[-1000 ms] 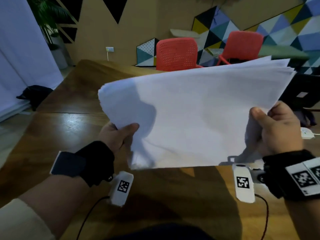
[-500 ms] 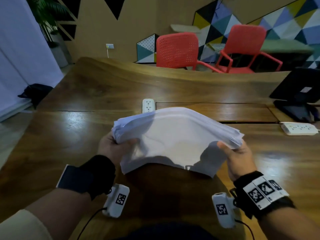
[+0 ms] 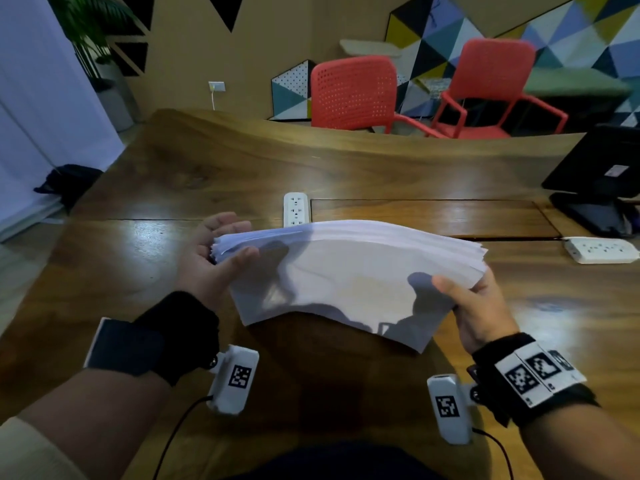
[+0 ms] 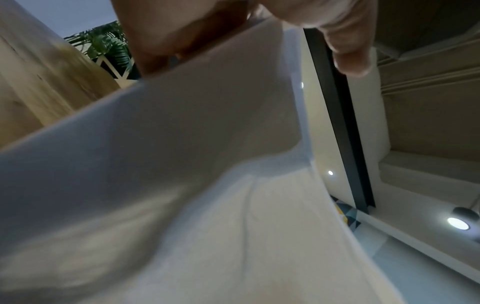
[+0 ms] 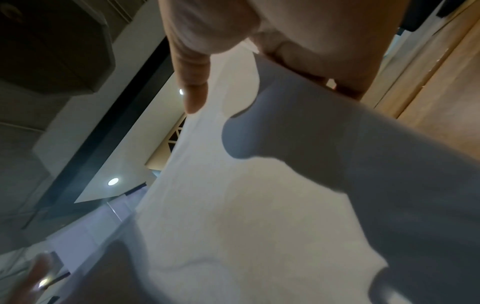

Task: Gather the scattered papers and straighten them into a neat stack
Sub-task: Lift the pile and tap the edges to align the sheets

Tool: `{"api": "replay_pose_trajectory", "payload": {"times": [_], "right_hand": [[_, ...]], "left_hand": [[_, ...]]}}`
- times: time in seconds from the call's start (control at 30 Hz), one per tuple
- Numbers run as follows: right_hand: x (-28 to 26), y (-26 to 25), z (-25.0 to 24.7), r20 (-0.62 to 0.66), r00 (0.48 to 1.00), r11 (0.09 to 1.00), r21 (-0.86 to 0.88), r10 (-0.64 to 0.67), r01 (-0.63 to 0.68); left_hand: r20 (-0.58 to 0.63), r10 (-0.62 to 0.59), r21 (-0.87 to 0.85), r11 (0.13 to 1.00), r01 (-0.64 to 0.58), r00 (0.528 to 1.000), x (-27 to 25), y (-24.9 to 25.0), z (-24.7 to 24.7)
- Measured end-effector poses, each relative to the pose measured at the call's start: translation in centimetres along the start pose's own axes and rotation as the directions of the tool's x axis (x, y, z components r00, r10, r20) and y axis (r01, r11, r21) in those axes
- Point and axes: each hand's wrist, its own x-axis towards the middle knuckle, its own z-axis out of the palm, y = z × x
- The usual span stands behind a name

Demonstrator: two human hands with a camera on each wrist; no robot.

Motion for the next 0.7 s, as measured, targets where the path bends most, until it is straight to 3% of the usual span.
{"api": "replay_pose_trajectory", "payload": {"times": [0.1,0.23,0.4,0.57,0.7], "right_hand": [[0.1,0.2,-0.2,0.05,0.999,1.0,0.004,-0.012,0.012],[0.4,0.2,-0.3,0.01,1.0,1.0,0.002,-0.017,0.017],[0.3,0.3,-0.3,0.003,1.0,0.999,0.033,-0.017,0.016],[0.4,-0.1,0.2,-0.058,0.998,0.997,0.074,-0.012,0.016],[0.5,-0.6,0.3,-0.061,0.998,0.998,0.058,-0.021,0.024]], "left_hand": [[-0.015,0.027,-0.018,0.999,-0.027,1.0,0.5,0.1,0.6],[-0.097,0.029,-0.02,0.999,-0.031,0.995,0.6,0.2,1.3],[-0.197,-0.03,-0.04,0.999,0.023,0.98,1.0,-0.2,1.3],[-0.191,-0.073,0.028,0.996,0.08,0.979,0.8,-0.8,1.0],[-0.204,-0.157,-0.028,0.988,0.155,0.966,0.5,-1.2,0.4]]}}
